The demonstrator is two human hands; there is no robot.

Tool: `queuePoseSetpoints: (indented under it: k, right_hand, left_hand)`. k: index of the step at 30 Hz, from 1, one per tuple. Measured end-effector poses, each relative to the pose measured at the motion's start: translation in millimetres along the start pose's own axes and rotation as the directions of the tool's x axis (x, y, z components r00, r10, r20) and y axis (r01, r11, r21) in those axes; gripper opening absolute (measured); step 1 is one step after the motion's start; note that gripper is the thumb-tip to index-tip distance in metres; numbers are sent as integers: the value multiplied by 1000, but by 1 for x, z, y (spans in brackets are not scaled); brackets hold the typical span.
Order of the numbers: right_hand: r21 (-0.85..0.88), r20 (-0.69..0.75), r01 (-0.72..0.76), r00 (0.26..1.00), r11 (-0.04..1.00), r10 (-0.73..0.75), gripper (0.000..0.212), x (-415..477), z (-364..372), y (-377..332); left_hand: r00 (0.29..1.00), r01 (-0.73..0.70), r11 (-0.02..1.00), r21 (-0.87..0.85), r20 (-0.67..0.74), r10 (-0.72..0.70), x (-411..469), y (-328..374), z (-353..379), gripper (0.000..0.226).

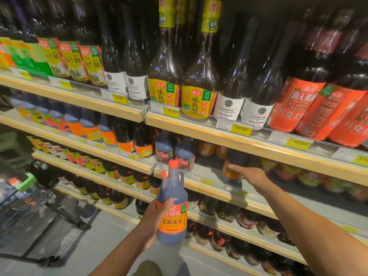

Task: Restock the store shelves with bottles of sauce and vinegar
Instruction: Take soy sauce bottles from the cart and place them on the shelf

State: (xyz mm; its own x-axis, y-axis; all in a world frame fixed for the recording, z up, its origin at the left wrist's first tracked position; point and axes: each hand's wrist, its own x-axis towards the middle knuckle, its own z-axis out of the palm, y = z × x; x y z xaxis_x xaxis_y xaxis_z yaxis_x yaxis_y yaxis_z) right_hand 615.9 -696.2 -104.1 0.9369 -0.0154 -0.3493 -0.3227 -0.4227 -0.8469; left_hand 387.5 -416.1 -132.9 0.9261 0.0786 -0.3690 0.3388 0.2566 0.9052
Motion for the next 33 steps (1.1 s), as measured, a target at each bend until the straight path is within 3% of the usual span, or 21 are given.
queuePoseSetpoints:
  k: [3,6,9,13,23,30,33]
  right_hand:
    - [-169,36,28,999,985,-23,78,-1,0,7]
    - [-149,76,71,995,986,-60,53,-3,0,15]
    - [-148,115,43,993,988,-26,44,-4,-6,13]
    - [-53,130,38,991,998,-31,63,-3,-9,12]
    - [54,201,46,978,997,-56,45,-3,14,2]
    - [-13,267,81,961,997,-74,37,-1,47,-18]
    - [-42,279,95,957,995,-80,49,2,61,-26]
  left_hand:
    - [1000,4,1000,-4,-29,-4,1,0,-2,114]
    - [1000,0,1000,-14,-25,-1,2,0,-4,113]
    - [1000,-6,1000,-8,-16,6,2,0,-3,113]
    - [1000,-13,1000,-10,-5,13,2,0,0,106]
    - [999,34,999,-15,-41,-35,3,0,-11,70]
    - [992,17,999,-46,-127,-23,-2,1,-26,76]
    - [989,-13,998,-53,-145,6,-3,3,-31,102]
